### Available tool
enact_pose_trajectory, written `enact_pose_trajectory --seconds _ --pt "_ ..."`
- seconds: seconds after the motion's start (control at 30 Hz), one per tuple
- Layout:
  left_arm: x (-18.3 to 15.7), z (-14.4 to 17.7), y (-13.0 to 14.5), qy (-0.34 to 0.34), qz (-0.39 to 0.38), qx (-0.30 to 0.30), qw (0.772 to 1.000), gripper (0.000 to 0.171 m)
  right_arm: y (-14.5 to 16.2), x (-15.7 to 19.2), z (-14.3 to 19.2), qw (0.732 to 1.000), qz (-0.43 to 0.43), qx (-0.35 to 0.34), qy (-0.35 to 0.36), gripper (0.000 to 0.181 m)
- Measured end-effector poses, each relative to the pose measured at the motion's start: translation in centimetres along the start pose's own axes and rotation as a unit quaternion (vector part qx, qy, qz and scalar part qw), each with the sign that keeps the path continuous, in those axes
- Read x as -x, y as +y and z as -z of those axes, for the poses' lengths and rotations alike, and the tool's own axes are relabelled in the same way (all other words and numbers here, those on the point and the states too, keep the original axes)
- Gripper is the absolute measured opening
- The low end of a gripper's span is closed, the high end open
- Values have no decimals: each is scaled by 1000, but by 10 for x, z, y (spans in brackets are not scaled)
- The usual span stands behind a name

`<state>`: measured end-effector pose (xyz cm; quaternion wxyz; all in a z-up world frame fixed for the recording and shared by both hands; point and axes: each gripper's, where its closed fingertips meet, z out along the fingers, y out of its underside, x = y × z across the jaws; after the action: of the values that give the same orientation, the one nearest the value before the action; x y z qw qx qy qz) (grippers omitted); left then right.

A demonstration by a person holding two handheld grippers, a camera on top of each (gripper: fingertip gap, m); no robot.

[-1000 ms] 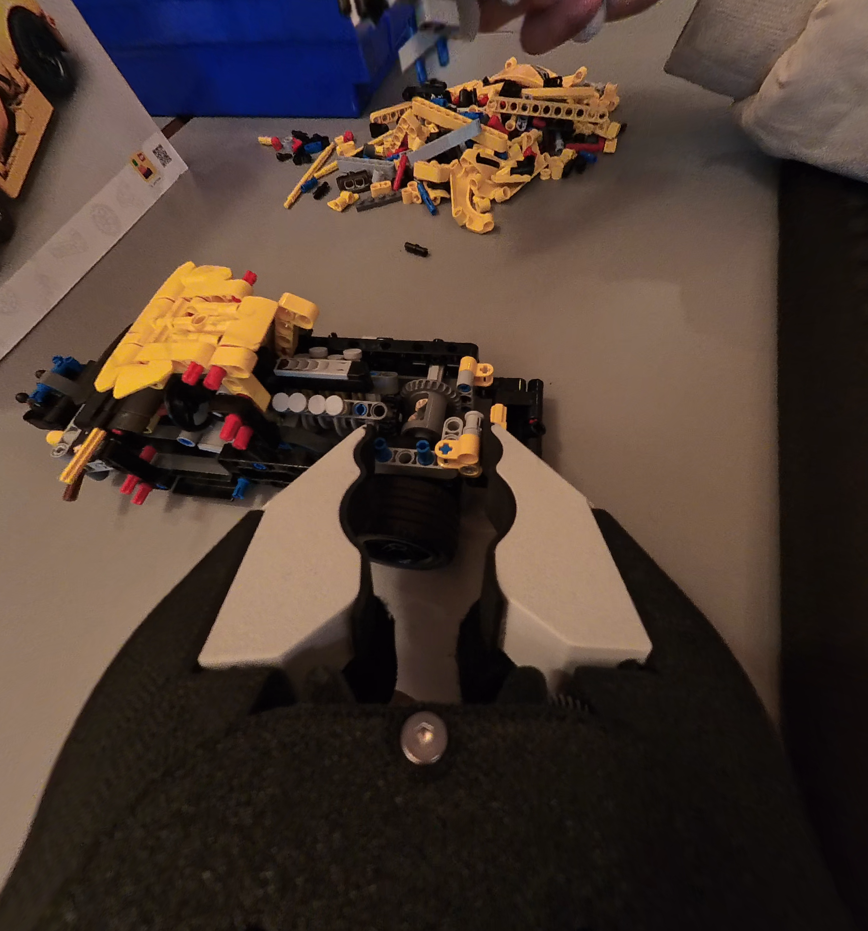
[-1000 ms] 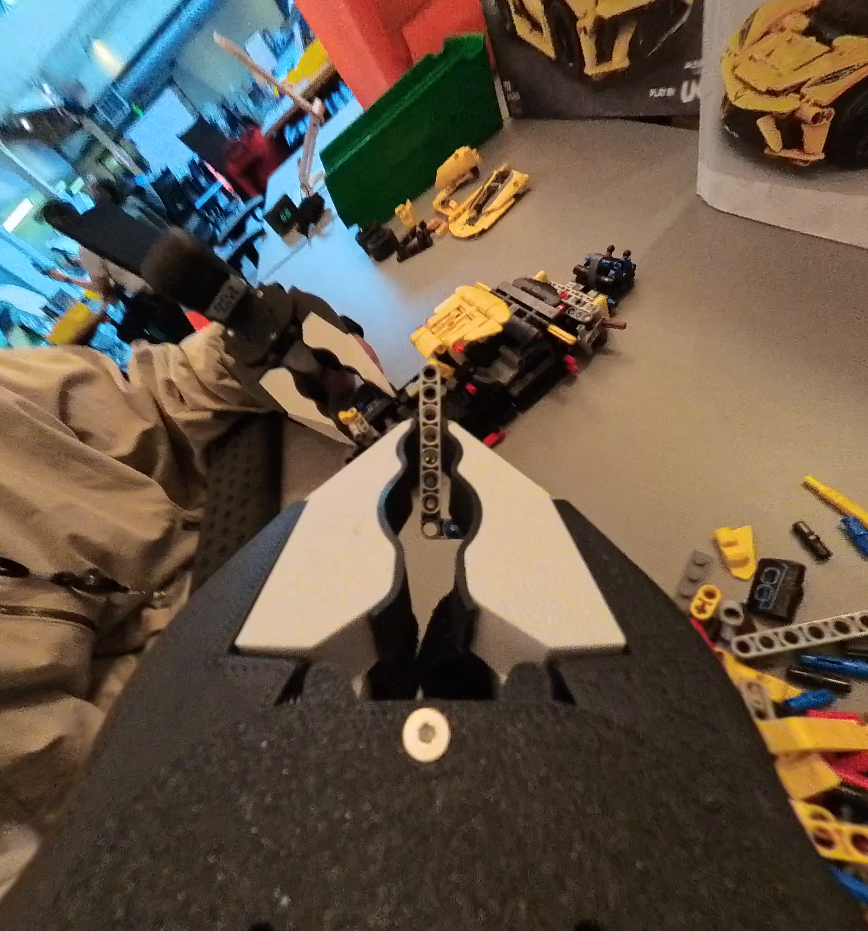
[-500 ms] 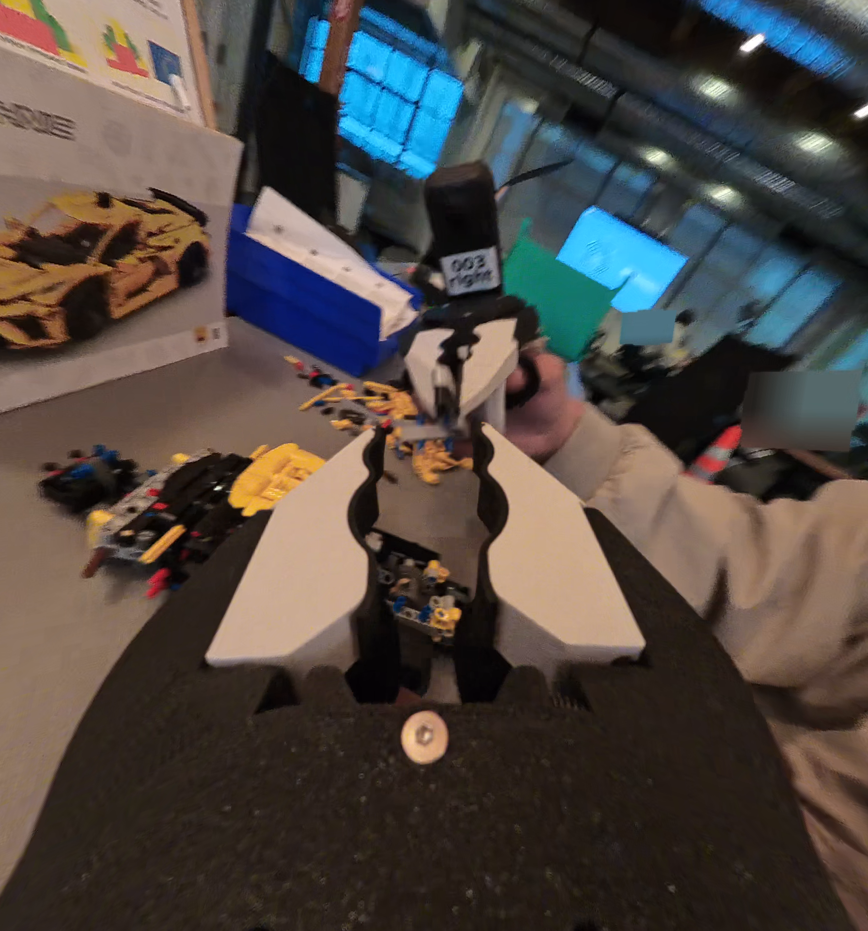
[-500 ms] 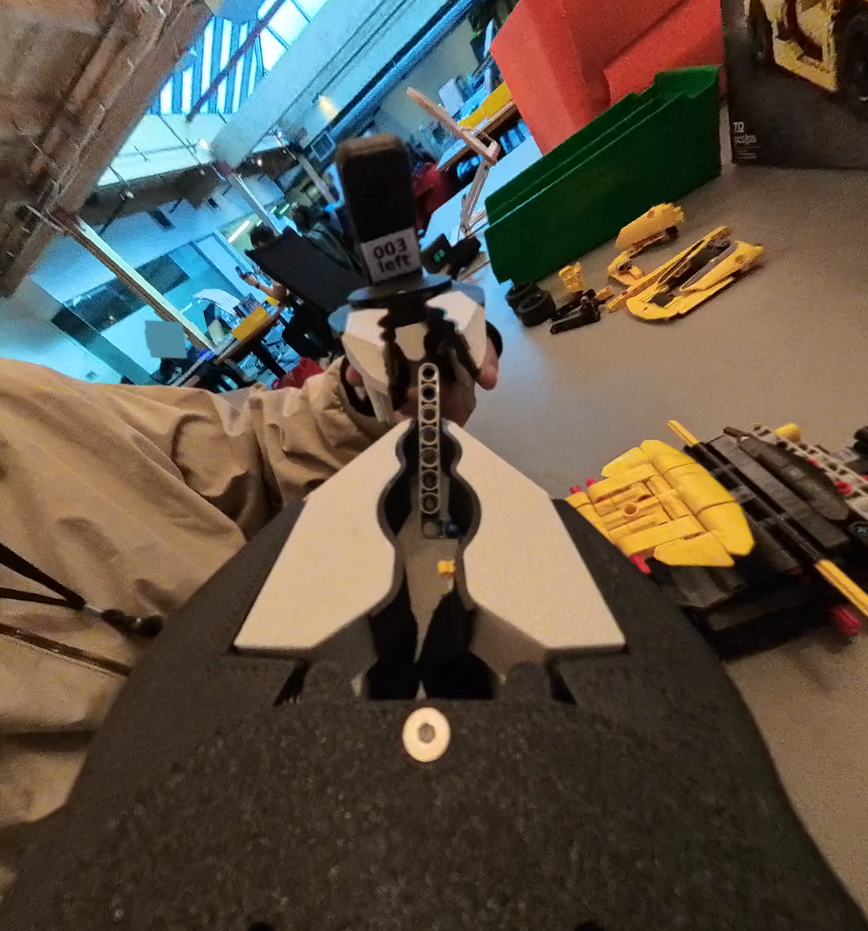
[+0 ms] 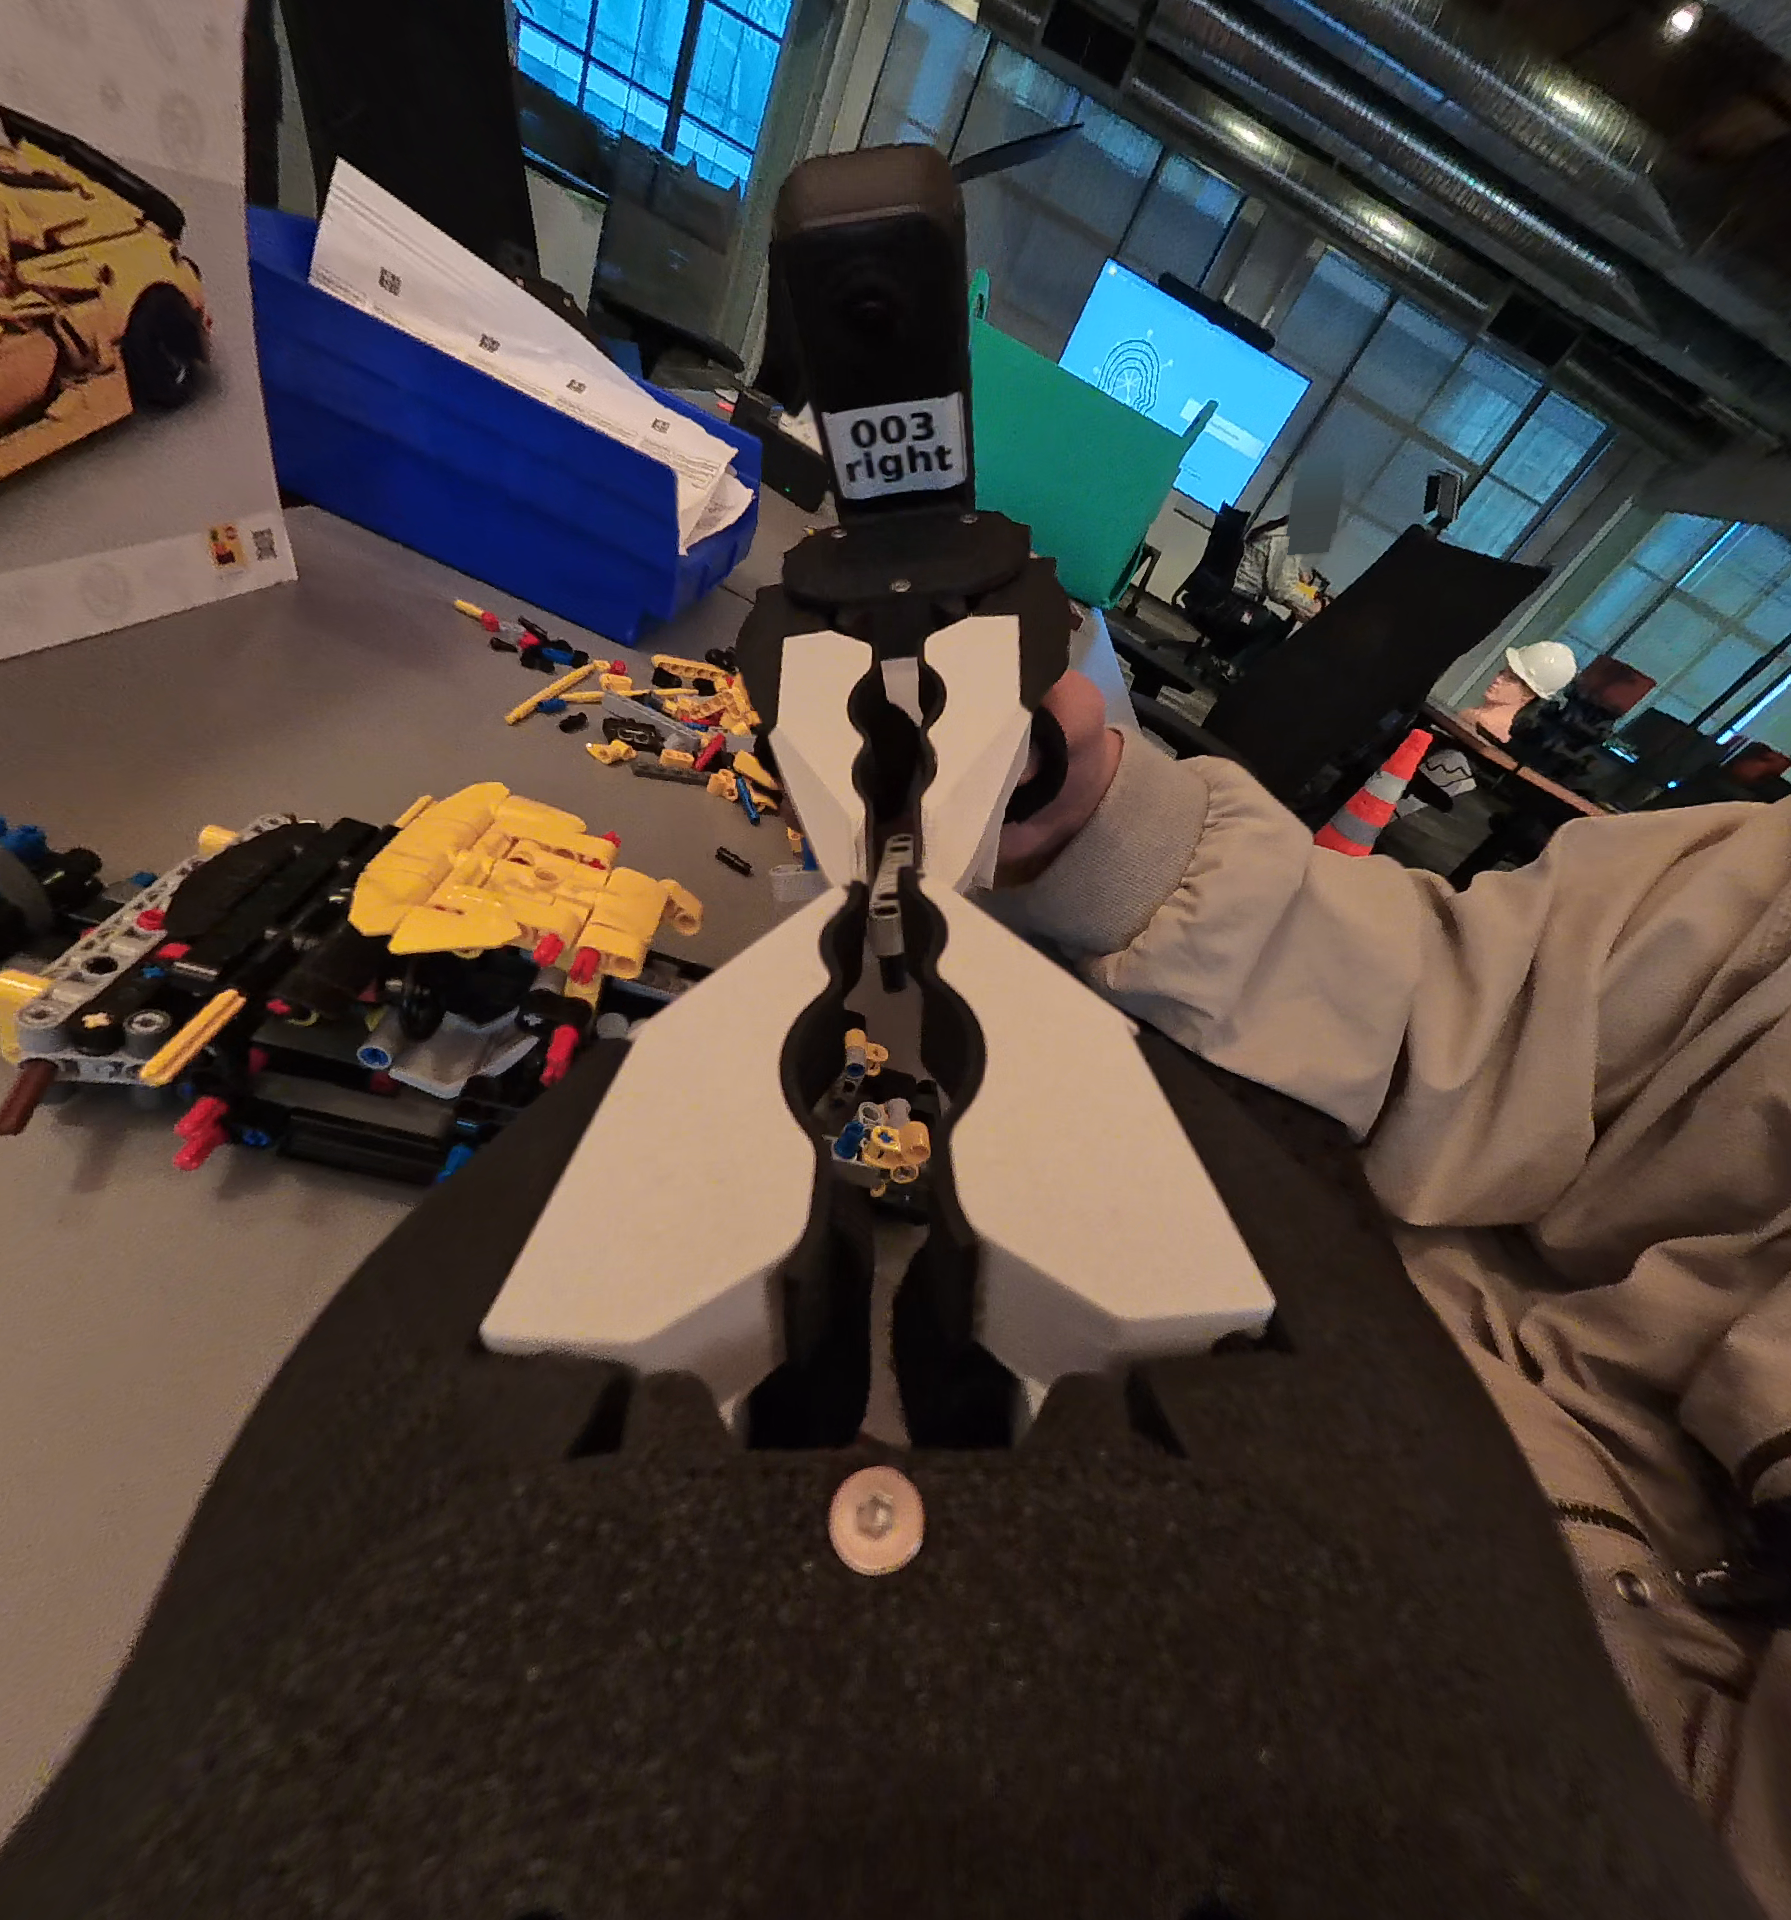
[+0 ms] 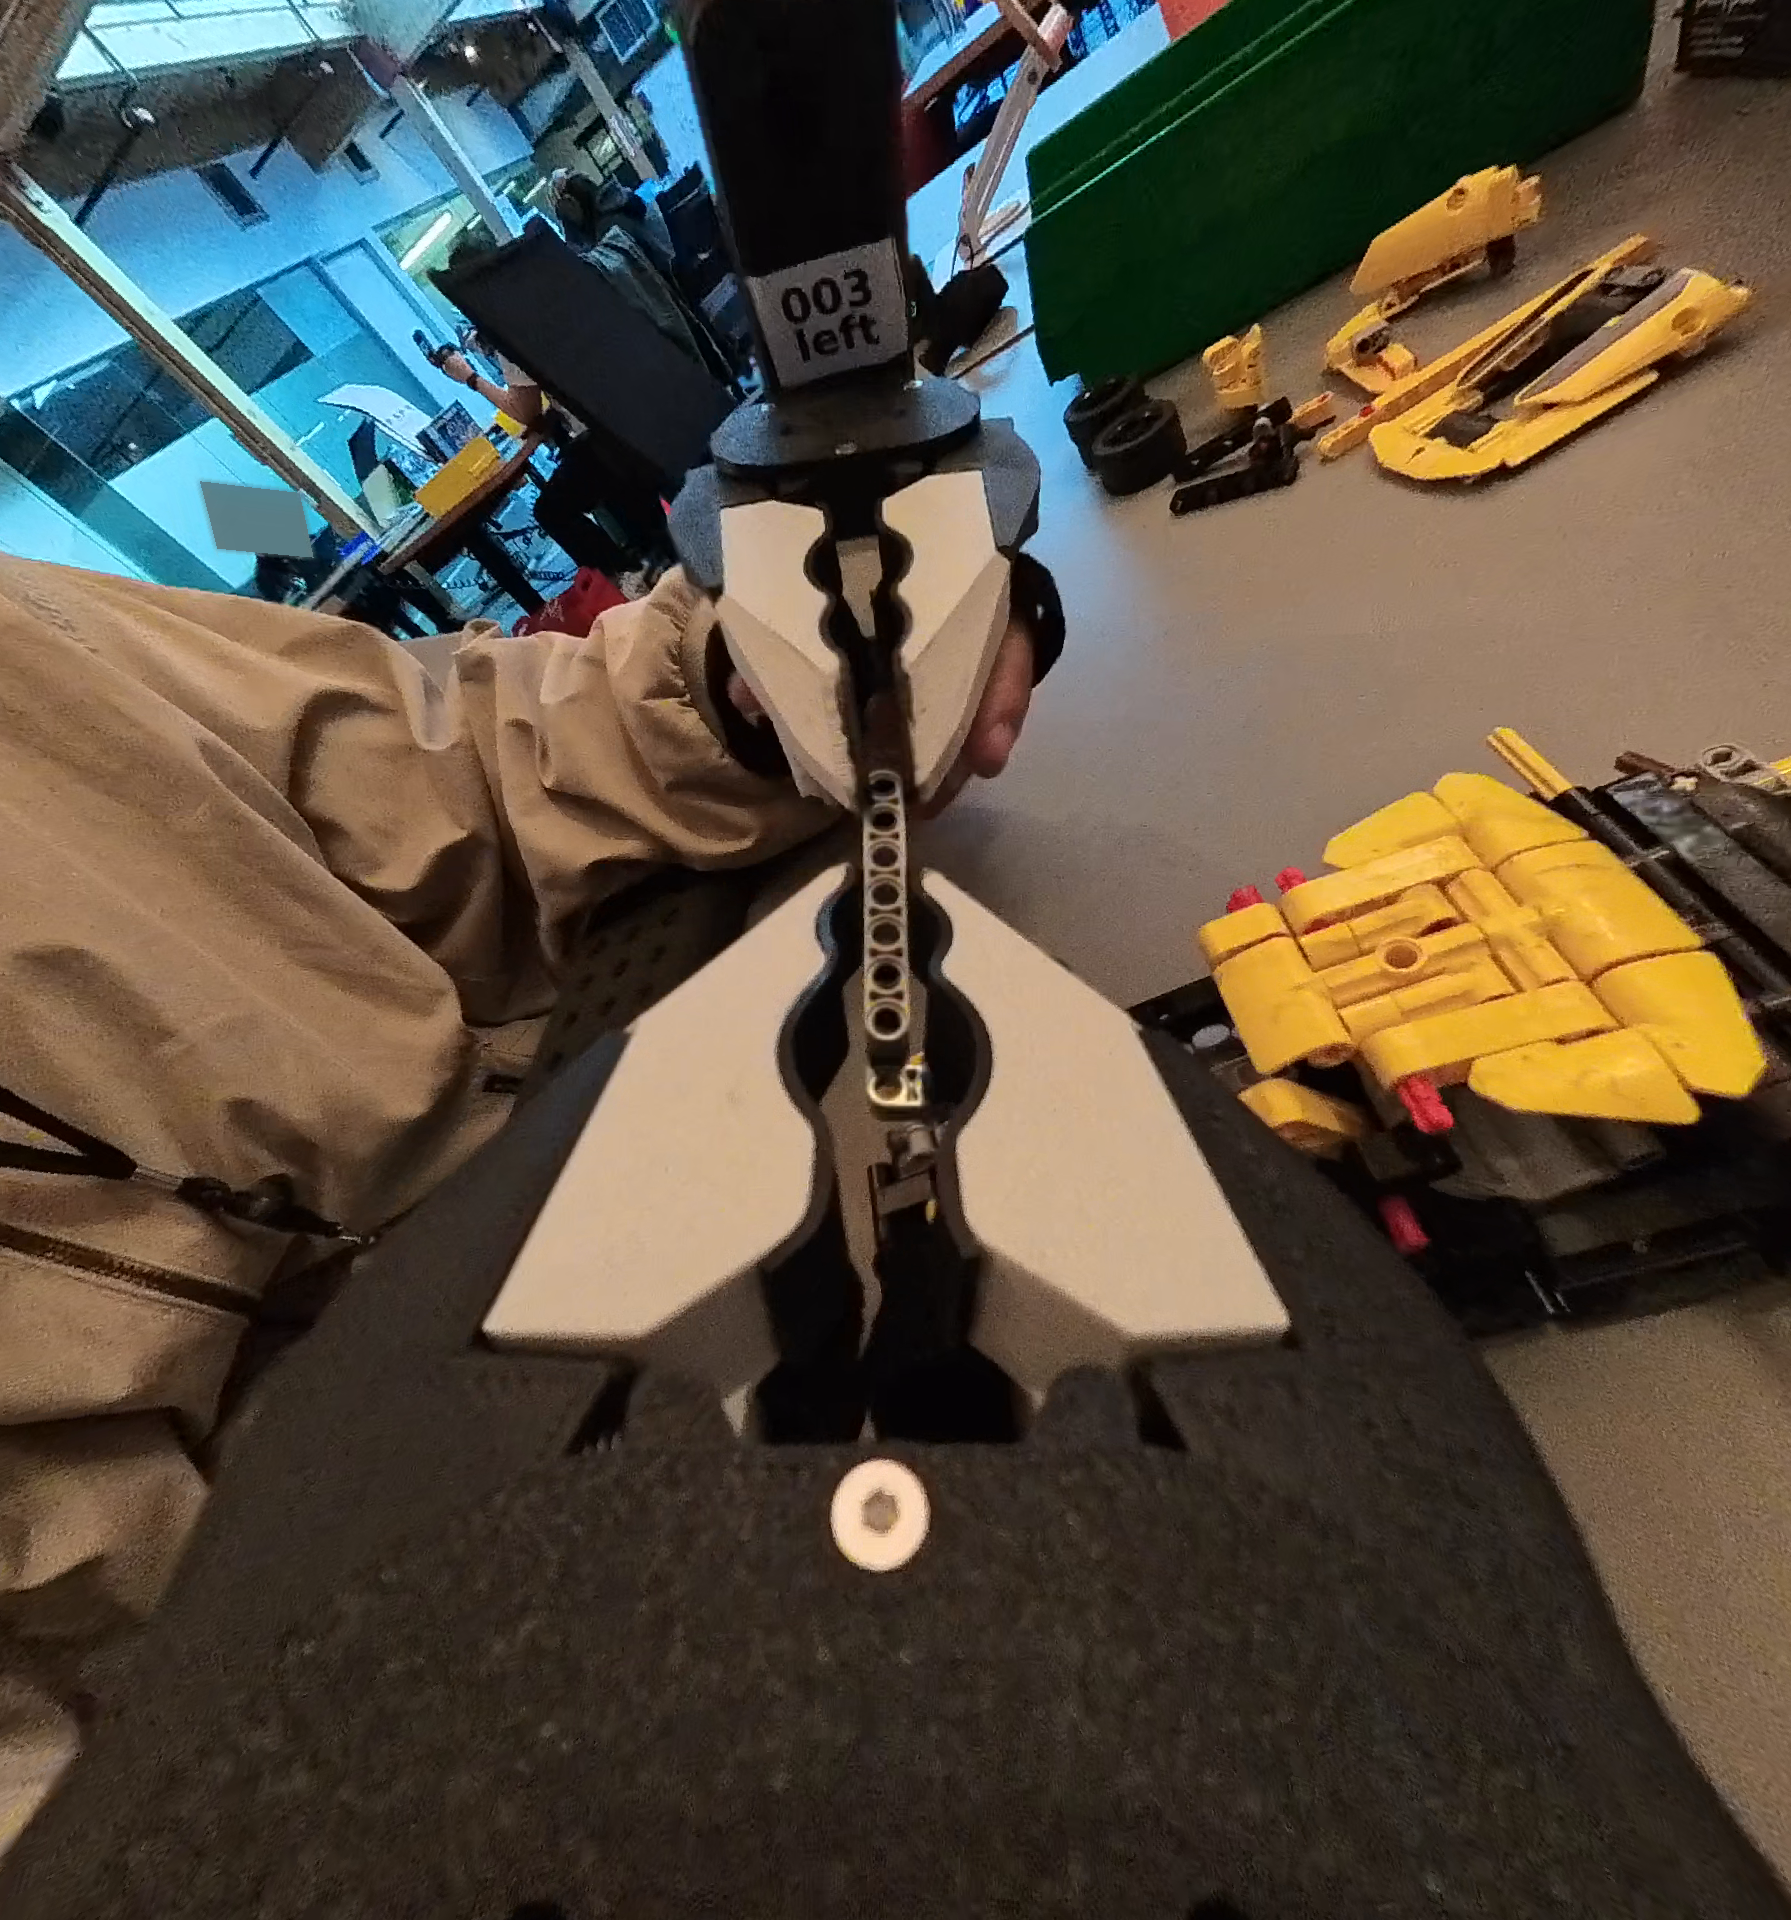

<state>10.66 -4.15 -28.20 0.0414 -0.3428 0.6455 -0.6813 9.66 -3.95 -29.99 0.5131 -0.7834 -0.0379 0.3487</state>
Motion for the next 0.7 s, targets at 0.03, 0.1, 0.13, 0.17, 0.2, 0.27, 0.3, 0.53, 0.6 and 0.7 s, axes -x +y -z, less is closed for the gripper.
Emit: enact_pose_trajectory --seconds 0.03,0.1,0.13,0.17,0.2,0.27,0.3,0.53,0.6,0.7 --pt "1 0 1 -2 2 2 1000 7 2 0 -1 1000 -8 6 -3 6" --pt "3 -3 8 -1 4 16 1000 17 1 -1 -2 1000 0 8 4 6" --pt "2 -4 9 3 5 16 1000 15 1 0 -2 1000 11 9 6 6" --pt "-2 -5 10 15 6 16 1000 8 3 1 -2 1000 16 16 8 6" --pt "-4 -5 10 21 6 15 1000 7 2 2 -2 1000 17 16 6 6" --pt "-5 -4 6 16 -11 6 1000 6 -2 3 -1 1000 21 1 5 6" --pt "-5 -3 5 10 -22 4 1000 6 -4 2 -1 999 42 -4 11 6" --pt "4 17 -31 -168 -287 -78 940 6 -54 -29 71 972 23 -211 101 62" --pt "-1 19 -38 -203 -360 -104 905 7 -52 -37 73 966 -75 -241 53 53" --pt "-5 10 -29 -219 -445 -76 865 7 -53 -20 59 947 -171 -252 -99 48"
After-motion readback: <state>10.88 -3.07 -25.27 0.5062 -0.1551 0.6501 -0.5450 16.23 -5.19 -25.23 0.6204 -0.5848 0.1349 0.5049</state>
